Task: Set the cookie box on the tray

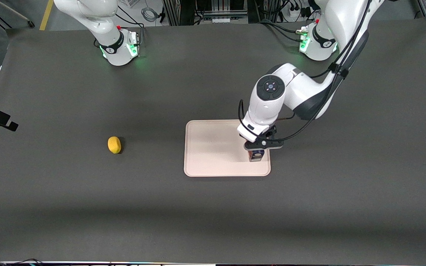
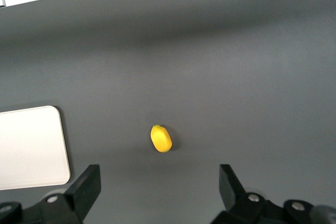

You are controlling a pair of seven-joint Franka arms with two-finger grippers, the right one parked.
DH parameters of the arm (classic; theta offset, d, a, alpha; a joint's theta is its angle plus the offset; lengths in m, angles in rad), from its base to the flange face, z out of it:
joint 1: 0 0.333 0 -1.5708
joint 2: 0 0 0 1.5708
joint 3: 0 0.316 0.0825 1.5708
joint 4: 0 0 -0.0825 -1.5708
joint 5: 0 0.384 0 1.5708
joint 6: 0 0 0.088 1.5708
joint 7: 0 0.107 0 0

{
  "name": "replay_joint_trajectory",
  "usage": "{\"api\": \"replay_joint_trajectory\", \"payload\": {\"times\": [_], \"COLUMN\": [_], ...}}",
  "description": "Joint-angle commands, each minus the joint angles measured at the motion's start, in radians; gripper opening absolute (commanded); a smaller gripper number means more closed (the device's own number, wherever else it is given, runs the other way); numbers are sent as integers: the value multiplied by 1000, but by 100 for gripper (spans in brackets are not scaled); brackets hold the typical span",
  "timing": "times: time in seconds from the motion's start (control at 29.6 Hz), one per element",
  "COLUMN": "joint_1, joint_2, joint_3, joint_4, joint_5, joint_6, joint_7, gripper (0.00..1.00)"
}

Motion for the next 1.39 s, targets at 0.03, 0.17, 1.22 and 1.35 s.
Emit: {"api": "replay_joint_trajectory", "payload": {"times": [0.03, 0.17, 1.22, 1.35], "joint_1": [-7, -7, -7, -7], "joint_2": [-32, -30, -26, -24], "joint_3": [10, 10, 36, 38], "joint_4": [-31, -30, -27, -27], "joint_5": [23, 23, 25, 25], "joint_6": [8, 8, 13, 14], "joint_7": [-9, -8, -6, -2], "gripper": [100, 100, 100, 100]}}
